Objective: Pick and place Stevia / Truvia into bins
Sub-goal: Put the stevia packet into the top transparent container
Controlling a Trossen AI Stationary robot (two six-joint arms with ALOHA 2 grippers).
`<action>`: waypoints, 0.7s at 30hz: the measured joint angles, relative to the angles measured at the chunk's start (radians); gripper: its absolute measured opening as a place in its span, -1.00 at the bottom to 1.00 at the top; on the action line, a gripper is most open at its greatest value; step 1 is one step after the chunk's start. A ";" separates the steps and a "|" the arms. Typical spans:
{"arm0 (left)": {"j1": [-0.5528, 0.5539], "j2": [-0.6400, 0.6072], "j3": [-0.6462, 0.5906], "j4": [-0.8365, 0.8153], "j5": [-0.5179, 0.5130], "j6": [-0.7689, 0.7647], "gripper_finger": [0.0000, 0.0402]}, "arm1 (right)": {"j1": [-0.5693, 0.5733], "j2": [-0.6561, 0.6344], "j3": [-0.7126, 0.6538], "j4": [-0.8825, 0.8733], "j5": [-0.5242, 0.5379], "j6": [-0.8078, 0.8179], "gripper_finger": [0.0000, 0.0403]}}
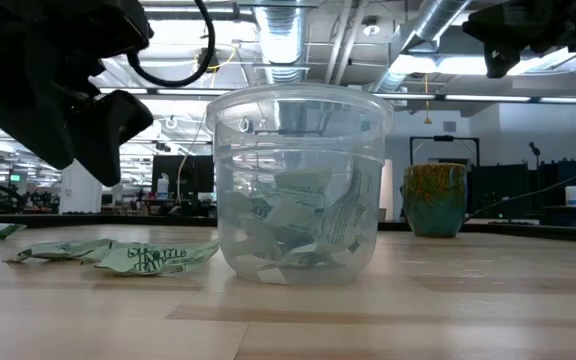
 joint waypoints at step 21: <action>-0.010 0.238 0.132 -0.141 -0.007 0.169 0.00 | 0.000 0.000 0.000 0.000 0.000 0.000 -0.71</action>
